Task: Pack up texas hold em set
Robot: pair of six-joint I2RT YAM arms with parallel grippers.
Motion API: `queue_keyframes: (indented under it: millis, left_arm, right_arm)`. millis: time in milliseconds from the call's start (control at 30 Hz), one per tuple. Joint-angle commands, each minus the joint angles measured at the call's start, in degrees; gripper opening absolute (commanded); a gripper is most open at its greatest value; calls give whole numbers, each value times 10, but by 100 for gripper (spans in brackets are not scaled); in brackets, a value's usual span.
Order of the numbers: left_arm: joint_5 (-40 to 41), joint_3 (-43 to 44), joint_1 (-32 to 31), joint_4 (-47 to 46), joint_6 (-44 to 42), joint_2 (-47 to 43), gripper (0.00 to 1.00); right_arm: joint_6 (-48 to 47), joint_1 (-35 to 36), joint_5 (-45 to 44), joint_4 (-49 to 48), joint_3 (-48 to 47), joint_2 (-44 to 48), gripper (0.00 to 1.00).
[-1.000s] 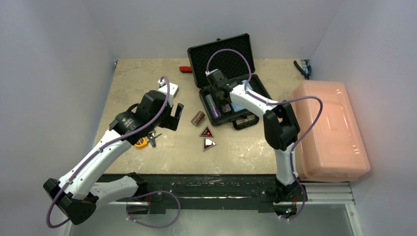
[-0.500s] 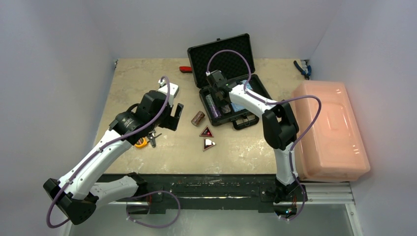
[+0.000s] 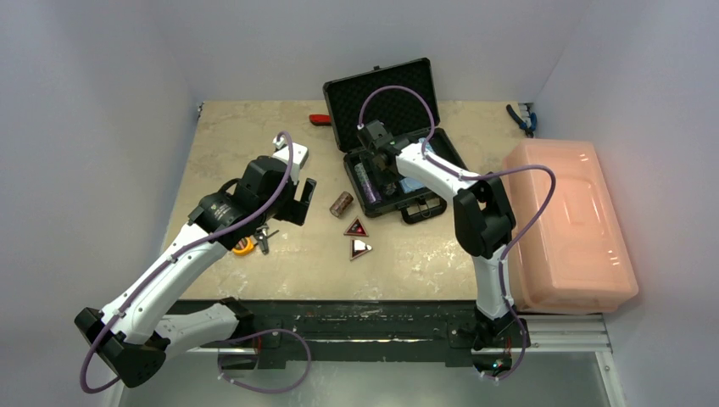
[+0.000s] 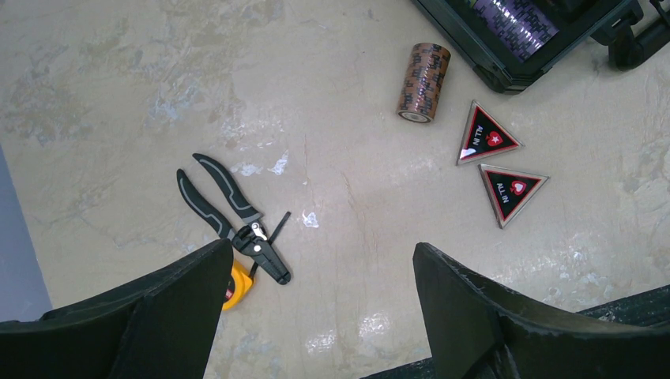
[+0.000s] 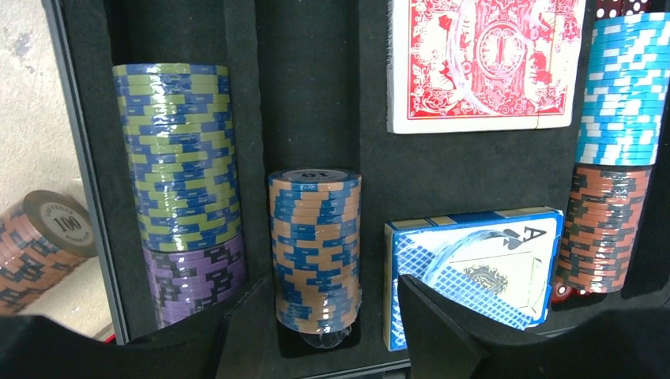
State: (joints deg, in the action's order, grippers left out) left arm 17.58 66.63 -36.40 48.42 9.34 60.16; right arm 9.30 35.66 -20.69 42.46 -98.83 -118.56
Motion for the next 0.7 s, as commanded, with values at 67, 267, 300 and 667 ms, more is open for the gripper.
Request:
queue_keyframes:
  millis: [67, 267, 300, 667]
  left_arm:
    - [3, -4, 1, -19, -10, -5, 84]
    - [4, -5, 1, -20, -11, -5, 84]
    - [4, -5, 1, -20, -11, -5, 84]
    - [-2, -5, 1, -20, -10, -2, 83]
  right_arm:
    - [1, 1, 18, 23, -48, 20, 61]
    - [3, 1, 25, 17, -89, 3, 57]
    - [4, 1, 25, 17, -96, -2, 57]
    - [13, -3, 26, 24, -175, -58, 48]
